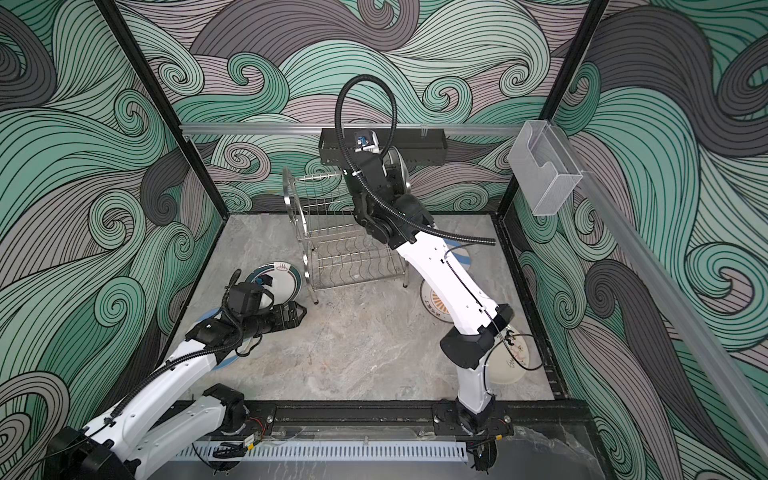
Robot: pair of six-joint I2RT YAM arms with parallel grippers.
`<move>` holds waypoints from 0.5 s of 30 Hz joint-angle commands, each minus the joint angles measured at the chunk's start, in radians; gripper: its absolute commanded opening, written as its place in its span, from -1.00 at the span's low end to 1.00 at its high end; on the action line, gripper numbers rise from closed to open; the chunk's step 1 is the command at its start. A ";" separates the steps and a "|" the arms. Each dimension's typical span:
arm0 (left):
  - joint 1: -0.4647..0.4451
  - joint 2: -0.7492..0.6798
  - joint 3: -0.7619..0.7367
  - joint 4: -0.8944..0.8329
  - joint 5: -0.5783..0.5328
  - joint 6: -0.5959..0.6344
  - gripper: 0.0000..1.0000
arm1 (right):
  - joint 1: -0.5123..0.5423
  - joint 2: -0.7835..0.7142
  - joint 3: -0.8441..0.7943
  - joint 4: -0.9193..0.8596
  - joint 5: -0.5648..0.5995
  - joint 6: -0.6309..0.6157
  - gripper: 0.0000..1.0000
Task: Load the plates into the dish rack
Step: 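Lower the sunburst plate into the rack slots beside the other plates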
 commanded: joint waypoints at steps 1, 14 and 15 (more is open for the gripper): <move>0.004 -0.018 0.034 -0.026 0.021 0.001 0.97 | -0.005 0.002 0.035 0.083 0.069 -0.009 -1.00; 0.003 -0.014 0.023 -0.019 0.004 -0.011 0.97 | -0.041 0.051 0.012 0.089 0.000 0.041 -1.00; 0.003 -0.013 0.023 -0.019 0.004 -0.011 0.97 | -0.041 0.054 0.012 0.090 -0.006 0.045 -1.00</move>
